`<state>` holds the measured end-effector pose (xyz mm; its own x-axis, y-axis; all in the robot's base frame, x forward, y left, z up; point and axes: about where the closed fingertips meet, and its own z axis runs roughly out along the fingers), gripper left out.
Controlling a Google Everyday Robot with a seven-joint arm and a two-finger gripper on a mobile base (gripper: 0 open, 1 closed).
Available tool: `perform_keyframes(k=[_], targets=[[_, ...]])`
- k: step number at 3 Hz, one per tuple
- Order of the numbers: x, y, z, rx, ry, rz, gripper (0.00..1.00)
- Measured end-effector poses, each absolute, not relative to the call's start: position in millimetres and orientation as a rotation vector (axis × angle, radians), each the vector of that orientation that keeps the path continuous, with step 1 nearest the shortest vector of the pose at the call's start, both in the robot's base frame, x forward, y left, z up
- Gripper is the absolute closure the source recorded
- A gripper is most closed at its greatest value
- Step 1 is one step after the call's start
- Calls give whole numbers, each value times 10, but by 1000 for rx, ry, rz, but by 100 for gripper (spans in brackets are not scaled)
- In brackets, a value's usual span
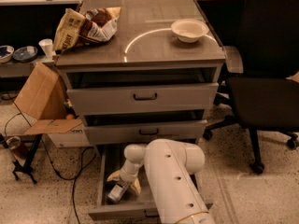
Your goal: Pick blue plastic bottle from bottom drawer and place on counter
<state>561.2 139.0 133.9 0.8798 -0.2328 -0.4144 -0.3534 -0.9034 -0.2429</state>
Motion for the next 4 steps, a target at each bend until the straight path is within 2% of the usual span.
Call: perform_keyframes(k=[1, 2, 4], targets=[[5596, 1279, 1236, -2756, 536, 543, 0], [5587, 1272, 1184, -2775, 571, 544, 19], [5593, 1338, 1118, -2793, 571, 583, 66]])
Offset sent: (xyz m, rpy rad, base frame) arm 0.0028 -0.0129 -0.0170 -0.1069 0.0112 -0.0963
